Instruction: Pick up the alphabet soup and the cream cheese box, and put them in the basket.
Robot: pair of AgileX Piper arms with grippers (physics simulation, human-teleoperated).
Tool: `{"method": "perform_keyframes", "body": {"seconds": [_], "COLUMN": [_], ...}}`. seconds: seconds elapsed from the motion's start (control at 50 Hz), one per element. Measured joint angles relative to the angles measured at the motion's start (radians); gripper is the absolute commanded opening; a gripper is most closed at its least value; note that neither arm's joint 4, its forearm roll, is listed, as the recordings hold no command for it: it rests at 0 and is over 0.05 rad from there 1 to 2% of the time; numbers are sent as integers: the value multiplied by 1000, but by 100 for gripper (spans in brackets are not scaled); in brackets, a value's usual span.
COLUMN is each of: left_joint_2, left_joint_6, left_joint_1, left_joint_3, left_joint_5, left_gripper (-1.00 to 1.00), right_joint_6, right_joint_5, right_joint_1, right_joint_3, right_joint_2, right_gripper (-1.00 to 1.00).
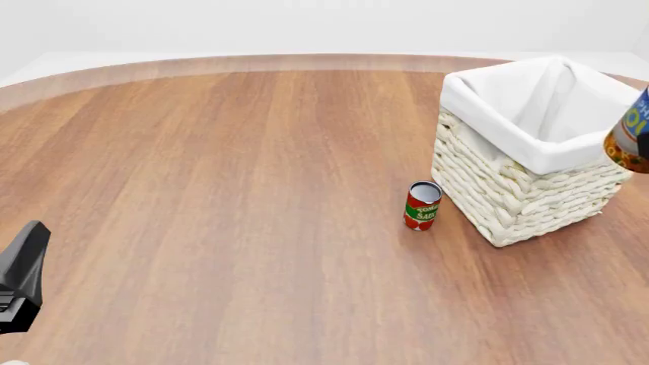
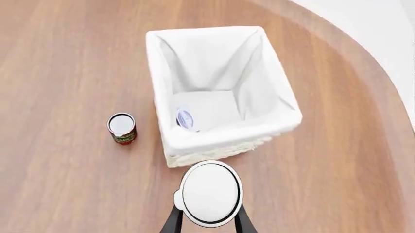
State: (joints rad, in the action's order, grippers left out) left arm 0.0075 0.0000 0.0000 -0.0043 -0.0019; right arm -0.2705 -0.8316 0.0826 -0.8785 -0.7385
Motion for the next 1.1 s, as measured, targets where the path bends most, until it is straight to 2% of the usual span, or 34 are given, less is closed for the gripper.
{"method": "perform_keyframes", "body": {"seconds": [0.42,1.1], "left_joint_2": [0,0], "left_joint_6": [0,0], "left_joint_1": [0,0], "left_joint_3": [0,0], "left_joint_5": [0,0], "left_gripper": [100,100], "right_joint_6": [-29,-88], "right_joint_5": [-8,192], "right_joint_1": [-15,-1], "right_joint_3": [-118,-220], "right_joint_2": [-62,-341], "right_gripper": [-100,-100]}}
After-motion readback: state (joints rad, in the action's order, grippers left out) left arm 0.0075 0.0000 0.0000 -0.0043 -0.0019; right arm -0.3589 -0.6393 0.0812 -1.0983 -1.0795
